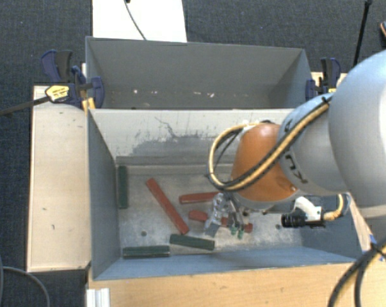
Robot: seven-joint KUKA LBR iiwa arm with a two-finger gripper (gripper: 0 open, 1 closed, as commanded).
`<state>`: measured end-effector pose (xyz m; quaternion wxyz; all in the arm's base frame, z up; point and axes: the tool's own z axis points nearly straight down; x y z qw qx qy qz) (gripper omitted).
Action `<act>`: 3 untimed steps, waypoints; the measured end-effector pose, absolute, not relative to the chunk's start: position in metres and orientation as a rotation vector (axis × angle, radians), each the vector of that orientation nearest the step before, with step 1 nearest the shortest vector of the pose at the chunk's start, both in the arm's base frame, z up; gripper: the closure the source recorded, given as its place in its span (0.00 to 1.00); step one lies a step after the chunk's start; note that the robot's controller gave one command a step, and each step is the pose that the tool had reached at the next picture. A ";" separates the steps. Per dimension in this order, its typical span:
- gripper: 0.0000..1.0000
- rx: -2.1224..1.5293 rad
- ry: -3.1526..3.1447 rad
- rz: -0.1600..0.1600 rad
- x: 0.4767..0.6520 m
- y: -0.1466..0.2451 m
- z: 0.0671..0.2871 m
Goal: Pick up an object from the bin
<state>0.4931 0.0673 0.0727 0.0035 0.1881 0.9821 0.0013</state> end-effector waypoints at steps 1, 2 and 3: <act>1.00 0.581 3.078 0.004 0.503 0.055 0.171; 0.00 0.579 3.086 0.000 0.502 0.055 0.166; 0.00 0.931 3.001 0.001 0.511 0.058 0.069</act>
Offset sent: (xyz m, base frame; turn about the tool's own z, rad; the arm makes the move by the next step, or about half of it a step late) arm 0.0080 -0.0120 0.0935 -0.0075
